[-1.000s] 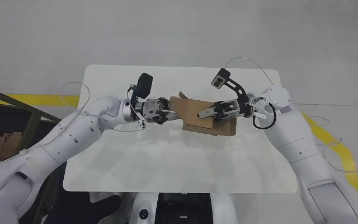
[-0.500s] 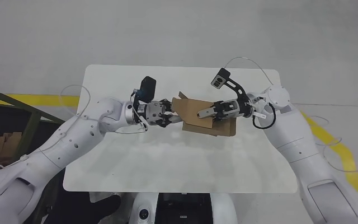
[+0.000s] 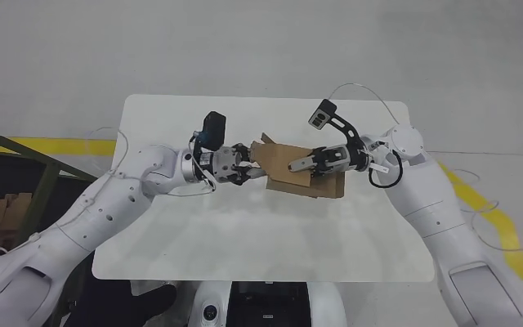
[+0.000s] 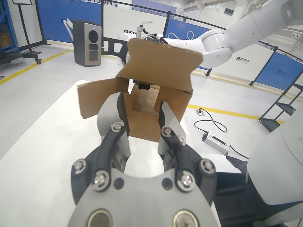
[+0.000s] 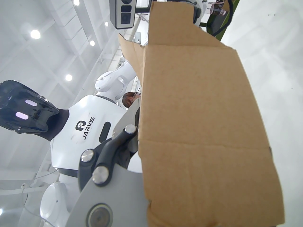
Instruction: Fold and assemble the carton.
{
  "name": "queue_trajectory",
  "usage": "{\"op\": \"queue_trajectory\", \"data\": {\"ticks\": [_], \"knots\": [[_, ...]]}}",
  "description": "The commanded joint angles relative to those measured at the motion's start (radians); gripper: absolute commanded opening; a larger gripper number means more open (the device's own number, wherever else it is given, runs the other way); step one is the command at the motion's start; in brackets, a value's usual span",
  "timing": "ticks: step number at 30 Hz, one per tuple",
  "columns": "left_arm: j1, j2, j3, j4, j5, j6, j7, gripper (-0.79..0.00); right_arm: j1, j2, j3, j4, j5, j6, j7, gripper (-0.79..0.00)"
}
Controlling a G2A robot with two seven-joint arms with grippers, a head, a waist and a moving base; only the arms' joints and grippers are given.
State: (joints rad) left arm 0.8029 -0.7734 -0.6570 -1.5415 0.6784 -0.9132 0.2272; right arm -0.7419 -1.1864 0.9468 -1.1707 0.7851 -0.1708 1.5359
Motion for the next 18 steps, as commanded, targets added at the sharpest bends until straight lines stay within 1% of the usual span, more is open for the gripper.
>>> {"op": "queue_trajectory", "data": {"ticks": [1, 4, 6, 7, 9, 10, 15, 18], "knots": [[0.011, 0.0, -0.017, 0.012, -0.024, 0.0, -0.001, -0.471, -0.001, 0.001, 0.002, 0.001, -0.001, 0.0, 0.0, -0.785], [0.024, 0.0, -0.044, 0.024, -0.049, 0.006, -0.007, -0.459, -0.003, 0.002, 0.005, 0.002, 0.0, 0.0, 0.0, -0.785], [0.032, 0.0, -0.064, 0.034, -0.065, 0.02, -0.005, -0.388, -0.005, 0.002, 0.004, 0.003, -0.002, 0.0, 0.0, -0.785], [0.037, 0.0, -0.073, 0.039, -0.078, 0.027, -0.004, -0.317, -0.005, 0.002, 0.003, 0.003, -0.001, 0.0, 0.0, -0.785], [0.043, -0.002, -0.092, 0.047, -0.103, 0.045, -0.005, -0.068, -0.007, 0.002, 0.001, 0.004, -0.001, 0.002, 0.0, -0.785], [0.047, -0.003, -0.1, 0.051, -0.116, 0.056, -0.007, 0.0, -0.007, 0.001, 0.0, 0.004, -0.001, 0.002, 0.0, -0.785], [0.055, -0.011, -0.124, 0.062, -0.17, 0.105, -0.043, 0.0, -0.009, 0.001, -0.011, -0.005, -0.003, 0.002, 0.0, -0.785], [0.055, -0.021, -0.128, 0.068, -0.206, 0.137, -0.084, 0.0, -0.01, 0.001, -0.021, -0.018, -0.007, 0.001, 0.0, -0.785]]}}
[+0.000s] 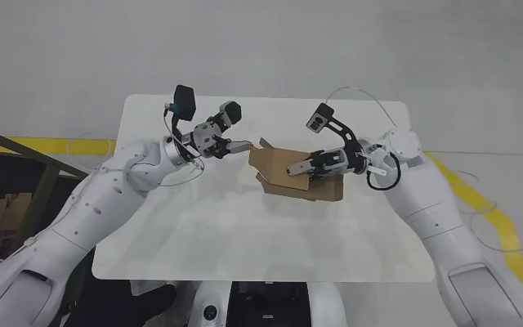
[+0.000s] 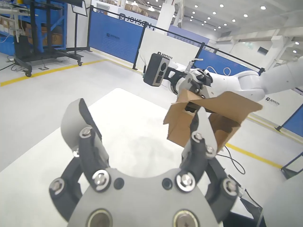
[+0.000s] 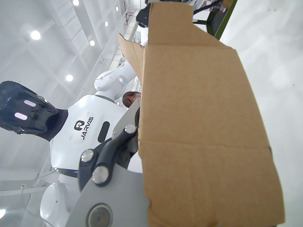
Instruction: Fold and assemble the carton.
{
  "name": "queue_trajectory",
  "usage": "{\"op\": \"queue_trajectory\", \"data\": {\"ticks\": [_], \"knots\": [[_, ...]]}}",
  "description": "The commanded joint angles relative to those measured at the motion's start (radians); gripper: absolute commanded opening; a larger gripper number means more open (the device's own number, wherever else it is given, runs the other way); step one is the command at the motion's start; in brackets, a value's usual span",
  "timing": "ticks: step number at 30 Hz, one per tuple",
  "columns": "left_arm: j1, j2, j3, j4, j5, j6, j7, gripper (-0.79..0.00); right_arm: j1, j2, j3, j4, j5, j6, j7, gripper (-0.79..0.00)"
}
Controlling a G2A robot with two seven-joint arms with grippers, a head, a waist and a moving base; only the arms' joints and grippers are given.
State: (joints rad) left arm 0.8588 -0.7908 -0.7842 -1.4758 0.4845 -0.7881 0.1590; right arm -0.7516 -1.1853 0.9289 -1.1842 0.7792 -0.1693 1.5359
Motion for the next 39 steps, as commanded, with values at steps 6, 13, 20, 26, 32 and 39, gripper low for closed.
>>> {"op": "queue_trajectory", "data": {"ticks": [6, 13, 20, 26, 32, 39], "knots": [[-0.016, -0.028, 0.005, 0.021, -0.094, 0.068, -0.096, 0.0, 0.001, 0.004, -0.024, -0.04, -0.012, -0.007, 0.0, -0.785], [-0.035, -0.053, 0.009, 0.041, -0.145, 0.098, -0.18, 0.0, 0.005, 0.01, -0.047, -0.065, -0.014, -0.011, 0.0, -0.785], [-0.032, -0.065, -0.002, 0.05, -0.125, 0.044, -0.23, 0.0, 0.015, 0.014, -0.052, -0.052, -0.003, -0.016, 0.0, -0.785], [-0.011, -0.067, -0.033, 0.049, -0.111, -0.016, -0.249, 0.0, 0.022, 0.017, -0.05, -0.035, 0.009, -0.021, 0.0, -0.785], [0.018, -0.061, -0.073, 0.037, -0.073, -0.109, -0.257, 0.0, 0.025, 0.018, -0.044, -0.021, 0.025, -0.026, 0.0, -0.785], [0.051, -0.059, -0.109, 0.011, -0.053, -0.168, -0.266, 0.0, 0.03, 0.017, -0.044, -0.007, 0.033, -0.027, 0.0, -0.785]]}}
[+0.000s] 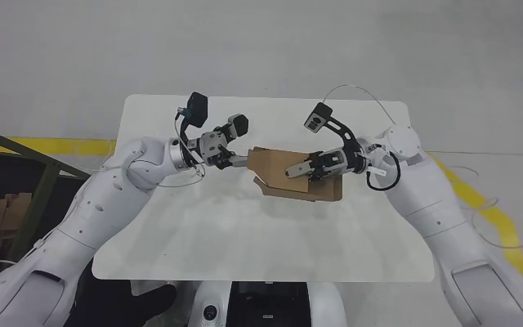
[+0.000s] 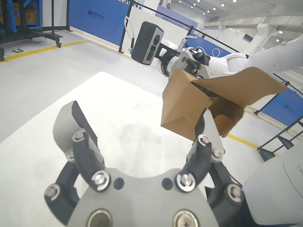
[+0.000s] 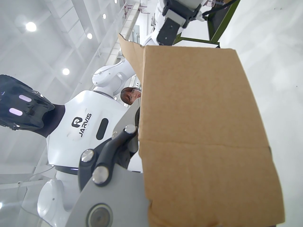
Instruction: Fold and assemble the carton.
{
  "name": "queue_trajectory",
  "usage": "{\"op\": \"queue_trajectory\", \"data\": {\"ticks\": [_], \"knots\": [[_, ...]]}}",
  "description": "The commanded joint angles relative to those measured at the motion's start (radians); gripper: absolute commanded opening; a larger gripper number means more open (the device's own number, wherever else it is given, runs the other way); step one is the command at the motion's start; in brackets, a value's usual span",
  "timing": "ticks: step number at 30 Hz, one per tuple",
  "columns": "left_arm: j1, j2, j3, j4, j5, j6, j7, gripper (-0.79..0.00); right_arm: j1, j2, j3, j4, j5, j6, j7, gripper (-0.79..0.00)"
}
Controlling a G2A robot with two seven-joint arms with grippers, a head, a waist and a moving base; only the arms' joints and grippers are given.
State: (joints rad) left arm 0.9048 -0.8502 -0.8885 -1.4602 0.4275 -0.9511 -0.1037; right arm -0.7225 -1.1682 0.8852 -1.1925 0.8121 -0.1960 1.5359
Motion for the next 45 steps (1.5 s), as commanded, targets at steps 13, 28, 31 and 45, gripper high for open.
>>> {"op": "queue_trajectory", "data": {"ticks": [13, 28, 31, 45], "knots": [[0.027, -0.011, -0.042, -0.018, -0.057, -0.025, -0.01, 0.0, 0.008, 0.0, -0.004, -0.006, -0.004, -0.002, 0.0, -0.785], [-0.015, -0.04, -0.024, 0.029, -0.278, 0.201, -0.184, 0.0, 0.005, 0.004, -0.02, -0.051, -0.024, -0.004, 0.0, -0.785], [-0.028, -0.048, -0.012, 0.035, -0.289, 0.2, -0.233, 0.0, 0.002, 0.007, -0.014, -0.052, -0.023, -0.006, 0.0, -0.785], [-0.004, -0.054, -0.02, 0.01, -0.332, 0.121, -0.352, 0.0, -0.001, 0.009, -0.002, -0.024, -0.01, -0.006, 0.0, -0.785]]}}
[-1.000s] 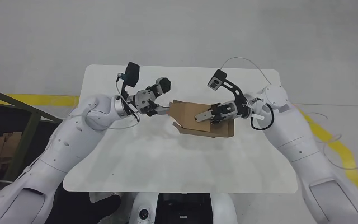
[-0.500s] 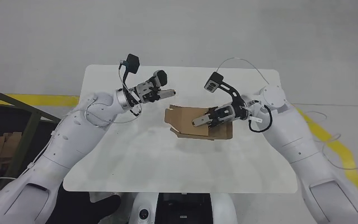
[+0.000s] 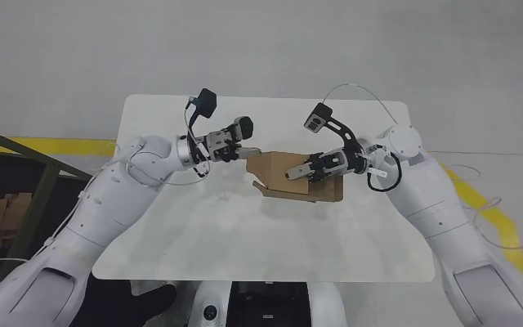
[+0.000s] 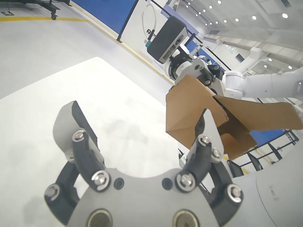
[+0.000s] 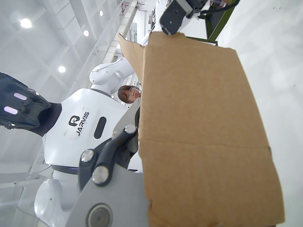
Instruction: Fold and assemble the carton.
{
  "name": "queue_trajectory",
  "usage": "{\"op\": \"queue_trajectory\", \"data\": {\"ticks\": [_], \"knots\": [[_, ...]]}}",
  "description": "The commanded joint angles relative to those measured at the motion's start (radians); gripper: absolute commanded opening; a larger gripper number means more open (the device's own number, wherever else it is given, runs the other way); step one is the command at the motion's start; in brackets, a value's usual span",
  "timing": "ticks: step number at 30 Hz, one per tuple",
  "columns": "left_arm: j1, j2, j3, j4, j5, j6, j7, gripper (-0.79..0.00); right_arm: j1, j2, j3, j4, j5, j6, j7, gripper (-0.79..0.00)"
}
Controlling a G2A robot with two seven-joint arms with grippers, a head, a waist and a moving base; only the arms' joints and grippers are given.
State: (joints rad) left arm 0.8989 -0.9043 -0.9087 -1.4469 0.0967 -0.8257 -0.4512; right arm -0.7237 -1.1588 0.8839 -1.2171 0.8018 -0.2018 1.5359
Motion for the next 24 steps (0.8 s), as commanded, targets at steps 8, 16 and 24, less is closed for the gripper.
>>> {"op": "queue_trajectory", "data": {"ticks": [8, 16, 24], "knots": [[0.015, -0.007, 0.0, -0.03, 0.006, -0.019, -0.036, 0.0, 0.003, -0.002, -0.006, -0.003, 0.005, -0.003, 0.0, -0.785], [0.014, -0.016, -0.002, -0.041, 0.009, -0.014, -0.041, 0.0, 0.001, 0.0, -0.013, -0.013, 0.006, -0.004, 0.0, -0.785], [0.017, -0.024, -0.01, -0.048, 0.031, -0.015, -0.033, 0.0, 0.004, 0.001, -0.021, -0.017, 0.008, -0.006, 0.0, -0.785]]}}
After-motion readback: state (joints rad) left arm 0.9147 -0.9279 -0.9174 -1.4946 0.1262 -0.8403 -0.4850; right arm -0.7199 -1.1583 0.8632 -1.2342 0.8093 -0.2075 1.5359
